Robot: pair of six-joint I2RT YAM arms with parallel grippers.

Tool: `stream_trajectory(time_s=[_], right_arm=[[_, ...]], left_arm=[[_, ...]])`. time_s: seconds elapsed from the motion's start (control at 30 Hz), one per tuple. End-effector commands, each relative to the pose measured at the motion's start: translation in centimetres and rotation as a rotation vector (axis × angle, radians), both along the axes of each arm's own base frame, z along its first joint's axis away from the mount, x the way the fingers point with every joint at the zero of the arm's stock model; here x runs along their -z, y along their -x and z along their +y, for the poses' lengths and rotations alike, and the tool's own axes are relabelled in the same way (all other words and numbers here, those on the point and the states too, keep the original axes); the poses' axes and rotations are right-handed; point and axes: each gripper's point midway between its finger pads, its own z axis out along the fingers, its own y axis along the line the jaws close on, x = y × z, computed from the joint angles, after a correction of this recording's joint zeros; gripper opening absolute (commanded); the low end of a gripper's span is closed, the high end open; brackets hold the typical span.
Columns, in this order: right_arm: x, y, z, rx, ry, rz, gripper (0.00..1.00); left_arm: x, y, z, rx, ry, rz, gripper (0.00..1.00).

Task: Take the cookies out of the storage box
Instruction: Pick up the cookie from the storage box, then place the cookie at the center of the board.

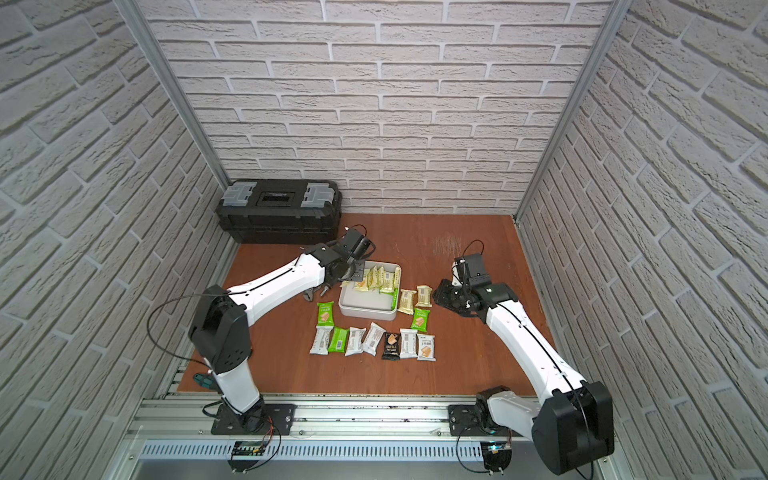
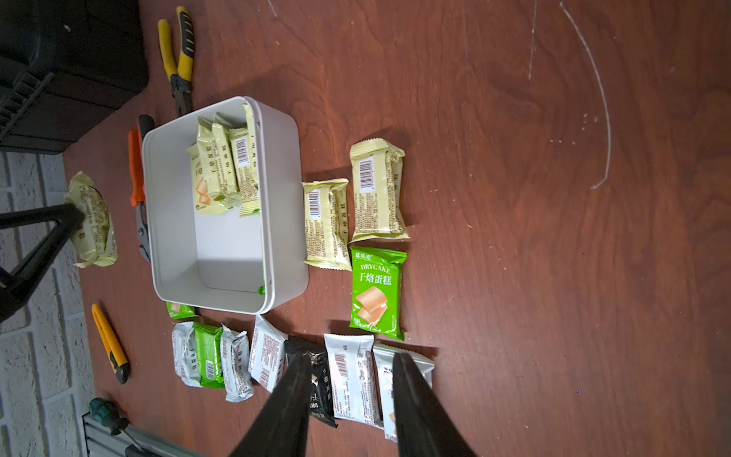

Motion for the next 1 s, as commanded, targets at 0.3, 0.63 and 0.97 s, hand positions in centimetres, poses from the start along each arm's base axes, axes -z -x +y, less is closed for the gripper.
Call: stream_trajectory(time_s=[0.3,0.63,0.97], right_arm=[[-1.4,-1.3,5.3,-0.105,-0.046,-0.058,0.39],[-1.0,-1.5,9.4,-0.191,-0.057,-0.049,0.39],[-1.3,-1.9,12.3,-0.234,-0.061,-0.056,0.38]], left_arm=[[0.2,7.7,10.1,-0.174,-0.128,0.036,0.00],[5.0,10.0,13.2,-0.275,-0.035,0.157,0.00],[9.3,9.6,13.5,-0.254,-0.016,0.250,0.00]])
